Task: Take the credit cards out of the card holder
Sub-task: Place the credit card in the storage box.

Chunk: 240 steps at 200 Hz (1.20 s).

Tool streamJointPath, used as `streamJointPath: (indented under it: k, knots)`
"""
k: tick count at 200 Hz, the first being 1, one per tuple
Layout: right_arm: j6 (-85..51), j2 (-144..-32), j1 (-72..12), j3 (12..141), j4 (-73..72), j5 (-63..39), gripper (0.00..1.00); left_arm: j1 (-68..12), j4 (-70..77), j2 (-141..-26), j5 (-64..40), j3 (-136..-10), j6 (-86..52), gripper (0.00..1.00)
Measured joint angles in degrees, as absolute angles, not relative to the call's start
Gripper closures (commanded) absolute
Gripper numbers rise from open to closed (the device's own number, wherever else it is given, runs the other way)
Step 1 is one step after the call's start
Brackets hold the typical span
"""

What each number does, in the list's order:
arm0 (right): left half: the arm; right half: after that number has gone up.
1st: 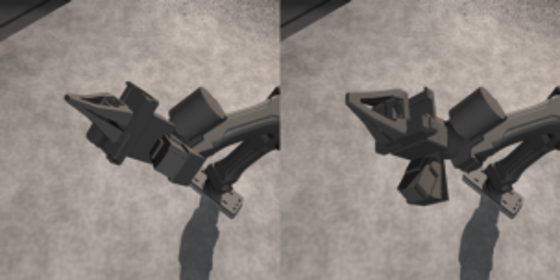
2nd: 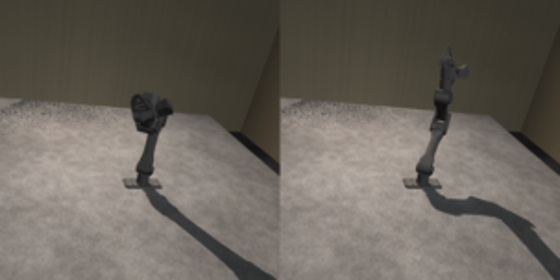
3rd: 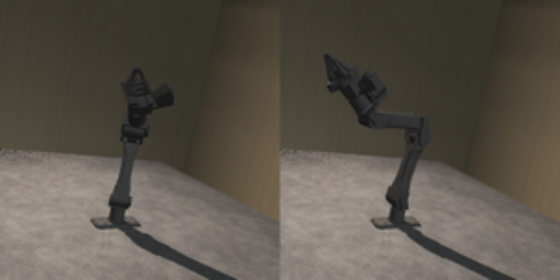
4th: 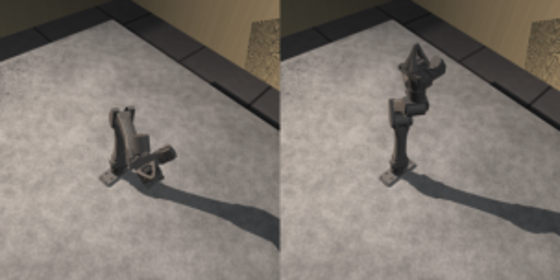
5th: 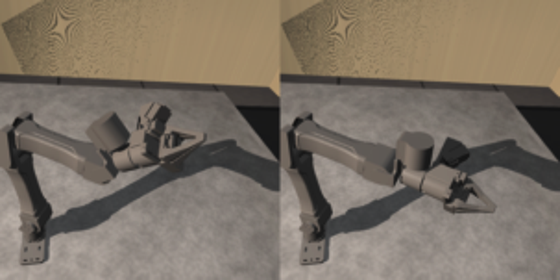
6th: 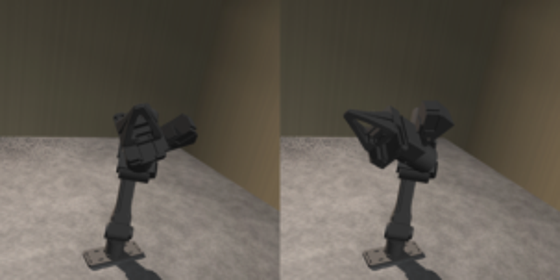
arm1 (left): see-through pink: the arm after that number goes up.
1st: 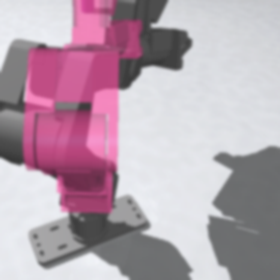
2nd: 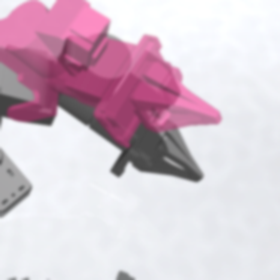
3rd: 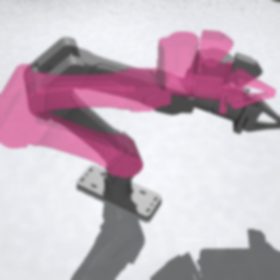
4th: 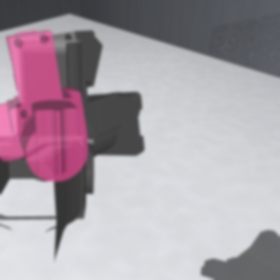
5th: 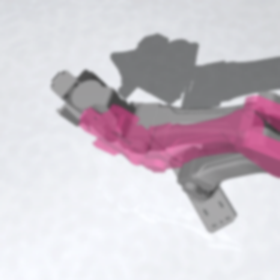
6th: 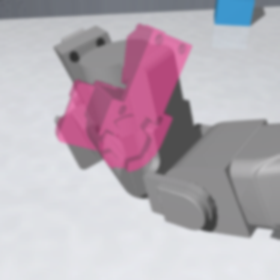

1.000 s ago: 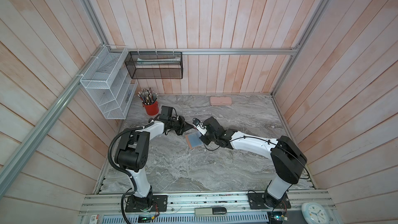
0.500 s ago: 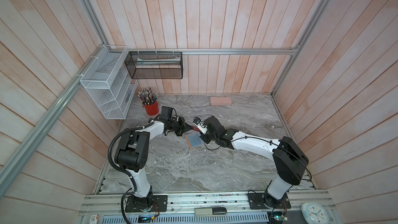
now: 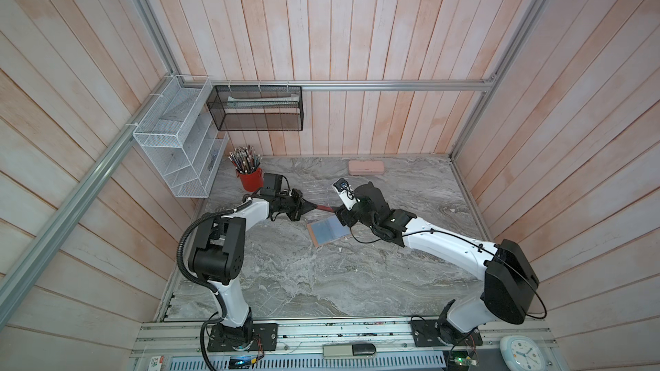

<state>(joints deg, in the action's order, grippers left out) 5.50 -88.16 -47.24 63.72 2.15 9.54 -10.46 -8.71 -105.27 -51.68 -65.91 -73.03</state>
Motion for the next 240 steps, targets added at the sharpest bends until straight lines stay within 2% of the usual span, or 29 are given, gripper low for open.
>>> streamJointPath:
  k: [100, 166, 240]
  knots:
    - [-1.3, -87.2, -46.5, 63.7, 4.9, 10.1, 0.24, -7.8, -6.3, -105.3, -46.2, -72.1, -88.8, 1.0]
    - [-6.3, -86.9, -44.8, 63.8, 7.0, 10.6, 0.05, -6.7, -9.5, -106.7, -47.7, -73.3, -92.9, 1.0]
    - [-9.0, -84.8, -44.8, 63.6, 5.1, 7.4, 0.02, -6.8, -10.5, -109.3, -49.7, -74.0, -99.2, 1.0]
